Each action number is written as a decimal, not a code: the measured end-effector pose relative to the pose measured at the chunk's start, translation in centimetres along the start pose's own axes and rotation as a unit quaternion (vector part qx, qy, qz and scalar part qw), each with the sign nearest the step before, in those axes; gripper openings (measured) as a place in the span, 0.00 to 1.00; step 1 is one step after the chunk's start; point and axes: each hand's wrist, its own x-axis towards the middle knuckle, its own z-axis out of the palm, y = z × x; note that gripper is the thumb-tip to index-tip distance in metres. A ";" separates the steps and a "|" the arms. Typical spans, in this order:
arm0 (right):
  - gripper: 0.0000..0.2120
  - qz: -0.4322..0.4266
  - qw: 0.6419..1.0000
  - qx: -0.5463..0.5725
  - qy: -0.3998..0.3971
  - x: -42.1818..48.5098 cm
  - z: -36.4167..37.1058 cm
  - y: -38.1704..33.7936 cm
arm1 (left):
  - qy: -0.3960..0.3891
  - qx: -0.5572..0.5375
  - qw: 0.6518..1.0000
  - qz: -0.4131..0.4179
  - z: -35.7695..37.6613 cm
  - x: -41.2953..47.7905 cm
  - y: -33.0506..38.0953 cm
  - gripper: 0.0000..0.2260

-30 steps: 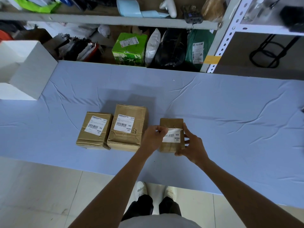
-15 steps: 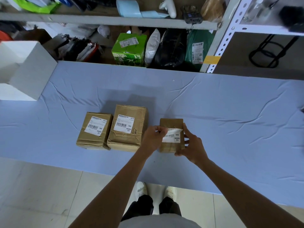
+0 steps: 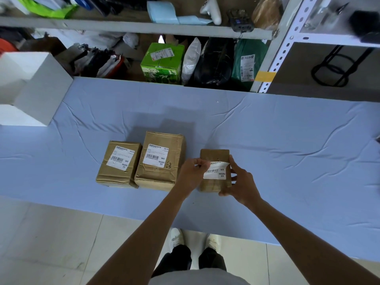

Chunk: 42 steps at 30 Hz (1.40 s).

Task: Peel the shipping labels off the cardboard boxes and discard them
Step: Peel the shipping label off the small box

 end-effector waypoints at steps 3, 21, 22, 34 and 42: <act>0.61 -0.006 1.000 -0.006 -0.001 0.0 0.0 0.0 | -0.004 -0.003 1.000 0.000 0.1 0.0 0.0 0.08; 0.61 0.001 1.000 0.000 -0.009 0.0 -0.1 0.0 | -0.016 -0.011 1.000 -0.002 0.1 0.2 -0.4 0.08; 0.61 0.002 1.000 0.000 -0.009 0.0 -0.1 0.0 | -0.016 -0.013 1.000 -0.002 0.0 0.3 -0.4 0.08; 0.61 0.007 1.000 0.004 0.008 0.1 -0.1 -0.2 | -0.012 -0.008 1.000 0.004 0.1 0.6 0.3 0.08; 0.61 0.008 1.000 0.001 0.015 0.1 -0.1 -0.3 | -0.019 -0.018 1.000 0.009 0.1 0.8 0.5 0.07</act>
